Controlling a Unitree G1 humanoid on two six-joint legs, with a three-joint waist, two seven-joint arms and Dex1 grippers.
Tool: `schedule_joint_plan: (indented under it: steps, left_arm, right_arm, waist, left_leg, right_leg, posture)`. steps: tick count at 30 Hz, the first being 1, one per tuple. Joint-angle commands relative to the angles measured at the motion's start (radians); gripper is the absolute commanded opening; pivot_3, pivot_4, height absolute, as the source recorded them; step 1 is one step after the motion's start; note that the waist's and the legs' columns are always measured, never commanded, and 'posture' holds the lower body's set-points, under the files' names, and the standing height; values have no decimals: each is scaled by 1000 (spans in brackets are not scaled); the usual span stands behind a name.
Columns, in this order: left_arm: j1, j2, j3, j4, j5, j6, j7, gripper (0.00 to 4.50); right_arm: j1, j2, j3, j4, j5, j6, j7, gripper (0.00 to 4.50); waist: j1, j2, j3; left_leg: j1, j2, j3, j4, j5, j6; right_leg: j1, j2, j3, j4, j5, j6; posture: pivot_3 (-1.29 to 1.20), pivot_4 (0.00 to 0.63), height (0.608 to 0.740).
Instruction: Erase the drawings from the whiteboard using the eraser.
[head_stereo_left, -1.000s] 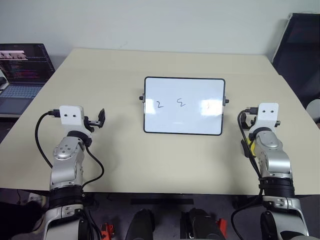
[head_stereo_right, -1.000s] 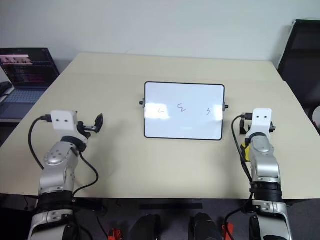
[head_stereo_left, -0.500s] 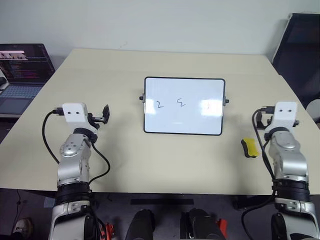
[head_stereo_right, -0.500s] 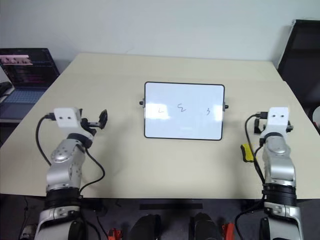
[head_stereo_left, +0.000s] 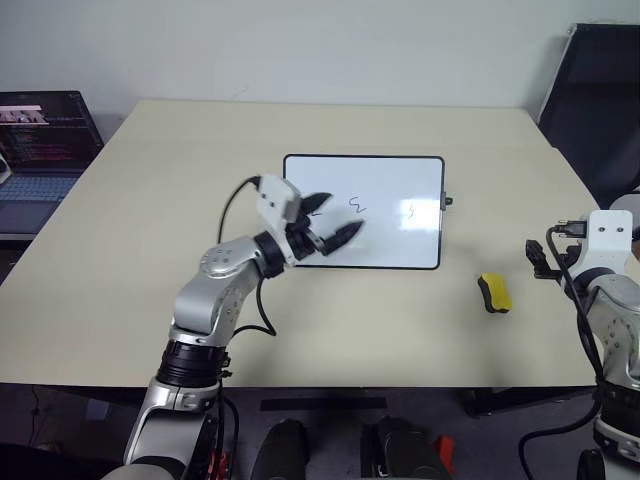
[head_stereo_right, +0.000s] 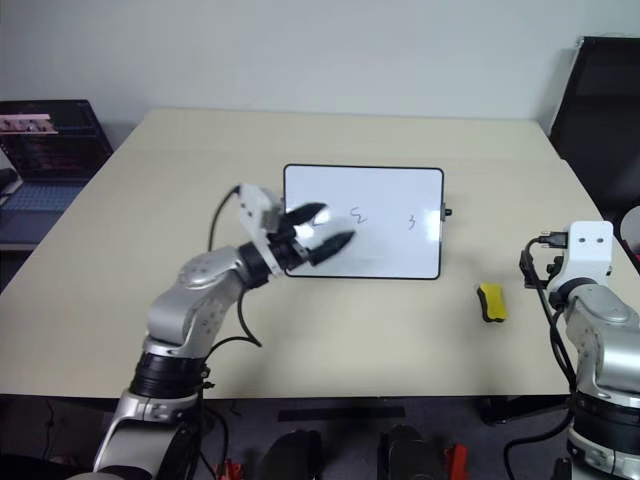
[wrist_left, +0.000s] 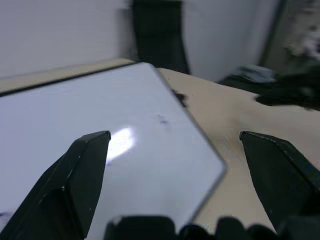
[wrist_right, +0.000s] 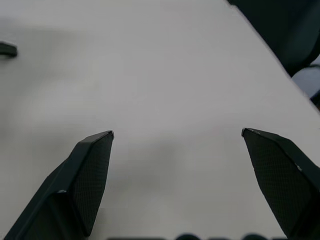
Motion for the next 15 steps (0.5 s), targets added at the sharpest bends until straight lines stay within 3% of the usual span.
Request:
schedule_joint_plan:
  steps: [1, 8, 15]
  left_arm:
    - [-7, -3, -109, -3, 27, -66, -136, 4500]
    - [-34, -34, -240, 203, 169, -347, -315, 4500]
    - [-40, -44, -248, 314, 248, -490, -360, 4500]
  right_arm:
    - [-24, 18, -74, -89, 76, 200, 14, 4472]
    - [-55, 74, -116, -124, 105, 394, 14, 4472]
    - [-43, 84, -92, -109, 95, 386, 15, 4472]
  waist:
    - [0, 0, 0]
    - [2, 1, -1]
    - [2, 1, -1]
  left_leg:
    - [0, 0, 0, 0, 0, 0]
    - [0, 0, 1, 0, 0, 0]
    - [-1, 0, 1, 0, 0, 0]
  right_leg:
    - [0, 0, 0, 0, 0, 0]
    - [0, 0, 1, -1, 0, 0]
    - [0, 0, 1, -1, -1, 0]
  posture:
    - [0, 150, 740]
    - [0, 150, 740]
    - [0, 150, 740]
